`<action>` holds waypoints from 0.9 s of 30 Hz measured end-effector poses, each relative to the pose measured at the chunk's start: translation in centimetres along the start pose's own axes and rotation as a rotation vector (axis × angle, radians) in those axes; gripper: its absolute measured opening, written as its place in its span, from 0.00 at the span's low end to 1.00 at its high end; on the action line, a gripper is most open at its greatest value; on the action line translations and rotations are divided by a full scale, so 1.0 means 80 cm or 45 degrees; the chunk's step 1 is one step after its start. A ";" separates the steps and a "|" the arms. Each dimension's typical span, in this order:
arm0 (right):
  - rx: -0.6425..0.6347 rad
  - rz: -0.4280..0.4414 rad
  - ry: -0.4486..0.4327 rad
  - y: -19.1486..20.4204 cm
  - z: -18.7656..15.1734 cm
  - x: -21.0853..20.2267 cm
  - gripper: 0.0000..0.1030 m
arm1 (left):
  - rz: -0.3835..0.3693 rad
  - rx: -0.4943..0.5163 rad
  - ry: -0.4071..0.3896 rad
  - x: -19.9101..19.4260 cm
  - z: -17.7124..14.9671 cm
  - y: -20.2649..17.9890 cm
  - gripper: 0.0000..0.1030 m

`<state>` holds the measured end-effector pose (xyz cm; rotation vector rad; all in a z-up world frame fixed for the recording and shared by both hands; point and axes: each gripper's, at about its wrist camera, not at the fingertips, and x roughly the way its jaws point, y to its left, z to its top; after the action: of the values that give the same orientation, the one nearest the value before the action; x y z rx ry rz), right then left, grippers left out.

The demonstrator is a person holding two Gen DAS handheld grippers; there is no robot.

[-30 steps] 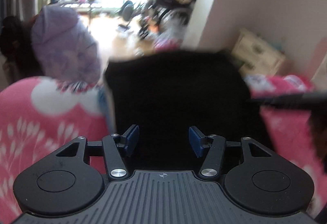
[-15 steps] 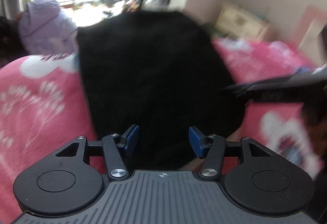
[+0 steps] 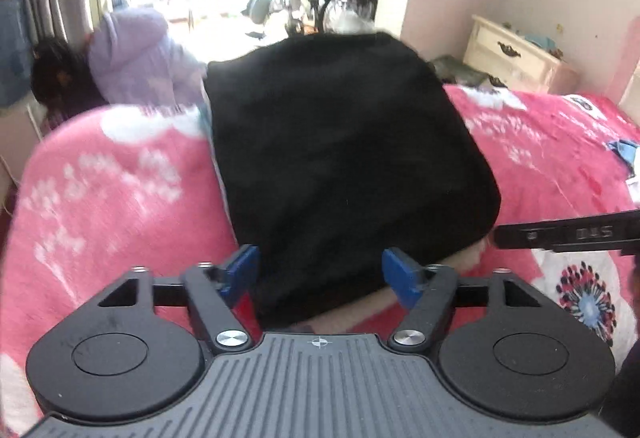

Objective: Fold clothes
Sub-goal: 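Withdraw both open grippers from the stacked black shirt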

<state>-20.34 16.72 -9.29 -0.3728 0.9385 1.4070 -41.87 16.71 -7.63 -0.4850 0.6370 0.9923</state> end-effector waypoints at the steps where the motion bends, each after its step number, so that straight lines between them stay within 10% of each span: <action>1: 0.004 -0.010 -0.029 0.002 0.000 -0.009 0.41 | -0.001 -0.009 -0.005 -0.005 0.005 -0.001 0.84; 27: -0.032 -0.079 -0.078 0.022 -0.004 -0.021 0.56 | 0.173 -0.021 -0.032 -0.030 0.043 -0.037 1.00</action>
<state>-21.96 15.70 -7.74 -0.3725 0.8535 1.3673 -39.26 16.03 -3.24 -0.4477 0.6459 1.1312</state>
